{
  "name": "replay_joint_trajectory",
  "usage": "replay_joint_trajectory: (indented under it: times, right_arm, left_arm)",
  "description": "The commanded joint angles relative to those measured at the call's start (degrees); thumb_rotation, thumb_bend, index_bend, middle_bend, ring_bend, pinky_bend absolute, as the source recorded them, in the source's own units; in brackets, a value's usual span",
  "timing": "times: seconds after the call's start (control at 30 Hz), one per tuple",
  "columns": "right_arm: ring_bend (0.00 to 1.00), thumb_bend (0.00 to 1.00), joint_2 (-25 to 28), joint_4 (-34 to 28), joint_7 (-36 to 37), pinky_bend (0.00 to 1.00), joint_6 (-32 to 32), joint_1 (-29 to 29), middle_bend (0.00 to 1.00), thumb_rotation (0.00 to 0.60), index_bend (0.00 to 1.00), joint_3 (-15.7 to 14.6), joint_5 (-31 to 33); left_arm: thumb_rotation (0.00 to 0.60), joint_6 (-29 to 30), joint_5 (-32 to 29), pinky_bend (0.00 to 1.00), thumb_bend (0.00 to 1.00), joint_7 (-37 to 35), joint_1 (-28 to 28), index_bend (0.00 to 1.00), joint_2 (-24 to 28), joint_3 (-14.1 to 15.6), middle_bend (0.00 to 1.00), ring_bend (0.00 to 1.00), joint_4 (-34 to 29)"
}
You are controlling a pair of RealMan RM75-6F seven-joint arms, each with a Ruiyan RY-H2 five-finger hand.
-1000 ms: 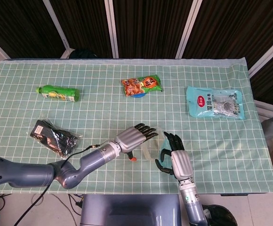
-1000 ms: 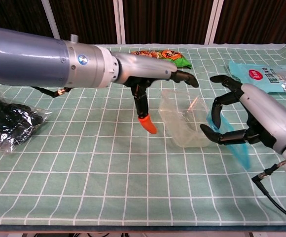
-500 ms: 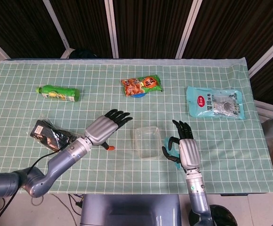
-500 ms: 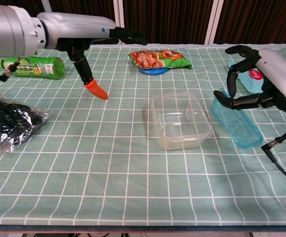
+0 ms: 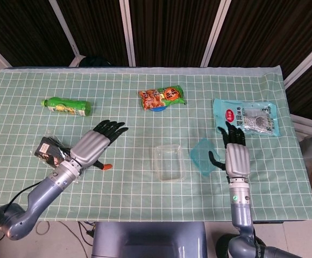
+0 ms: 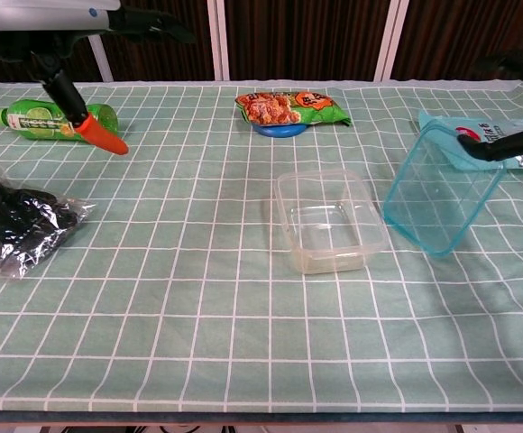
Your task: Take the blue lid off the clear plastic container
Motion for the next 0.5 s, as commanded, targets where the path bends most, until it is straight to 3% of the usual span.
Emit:
replay_joint_trajectory:
  times: [0.03, 0.13, 0.23, 0.5]
  right_arm:
    - [0.00, 0.44, 3.72, -1.82, -6.18, 0.00, 0.90, 0.47, 0.00, 0.600, 0.00, 3.45, 5.27]
    - [0.00, 0.44, 6.97, -3.46, -6.76, 0.00, 2.40, -0.85, 0.00, 0.600, 0.00, 3.51, 4.88]
    - [0.00, 0.44, 10.78, -6.14, -4.30, 0.00, 2.82, -3.57, 0.00, 0.600, 0.00, 1.66, 3.73]
    - [0.00, 0.32, 23.04, -11.33, 7.25, 0.00, 3.85, -11.96, 0.00, 0.600, 0.00, -8.03, -6.93]
  left_arm:
    - [0.600, 2.14, 1.33, 0.05, 0.00, 0.59, 2.31, 0.00, 2.05, 1.07, 0.00, 0.00, -1.95]
    - [0.600, 4.70, 2.55, 0.05, 0.00, 0.99, 5.21, 0.00, 4.07, 2.73, 0.00, 0.00, -3.98]
    - [0.600, 8.02, 4.04, 0.05, 0.00, 0.94, 9.08, 0.00, 5.74, 5.03, 0.00, 0.00, -5.68]
    - [0.600, 21.40, 9.98, 0.04, 0.00, 0.28, 22.40, 0.00, 6.61, 11.01, 0.00, 0.00, -5.66]
